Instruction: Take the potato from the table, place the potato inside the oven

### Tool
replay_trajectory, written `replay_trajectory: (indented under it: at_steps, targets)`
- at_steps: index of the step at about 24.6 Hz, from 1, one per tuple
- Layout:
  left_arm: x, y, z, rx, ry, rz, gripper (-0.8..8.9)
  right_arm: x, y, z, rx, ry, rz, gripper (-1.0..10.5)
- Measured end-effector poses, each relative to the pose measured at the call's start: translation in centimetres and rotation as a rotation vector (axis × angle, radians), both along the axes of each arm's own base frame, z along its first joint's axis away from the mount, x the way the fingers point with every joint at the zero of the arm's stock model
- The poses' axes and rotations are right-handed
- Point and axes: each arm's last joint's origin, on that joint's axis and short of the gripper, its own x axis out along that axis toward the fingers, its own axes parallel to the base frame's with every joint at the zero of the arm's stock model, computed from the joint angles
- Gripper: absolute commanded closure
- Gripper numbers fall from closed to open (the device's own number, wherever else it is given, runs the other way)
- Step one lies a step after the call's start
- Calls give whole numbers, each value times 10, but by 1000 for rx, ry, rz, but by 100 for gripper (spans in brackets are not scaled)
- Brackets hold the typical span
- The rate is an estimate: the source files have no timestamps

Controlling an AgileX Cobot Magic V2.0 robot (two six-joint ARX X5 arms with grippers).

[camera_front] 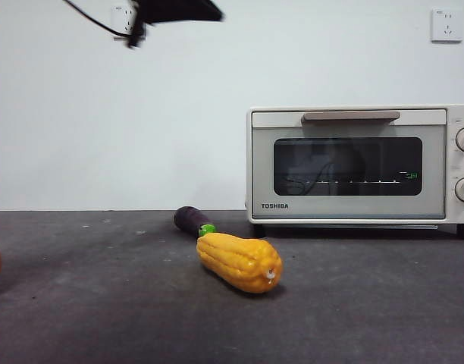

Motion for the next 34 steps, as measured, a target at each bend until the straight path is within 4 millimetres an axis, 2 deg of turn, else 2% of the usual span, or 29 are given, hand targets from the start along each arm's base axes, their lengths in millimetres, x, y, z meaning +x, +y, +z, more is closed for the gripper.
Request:
replay_trajectory:
  at_steps: [4,7,14,21,28,34]
  targets:
    - [30,-37,-5,14,3,-59,819,-6,0,17,-49,-37,16,946]
    - [45,-64,-14,32,6,-102,819,-6,0,24,-64,-35,21,946]
    - [65,-109,-29,82,-60,-98,819,-8,0,29,-72,-11,25,946]
    - [61,-131,-30,223,-229,12,819,-8,0,29,-73,-8,25,946]
    - [44,-154,-31,385,-438,0,819,-8,0,27,-72,6,26,946]
    - [43,-160,-37,460,-502,8,820,-8,0,27,-75,8,27,946]
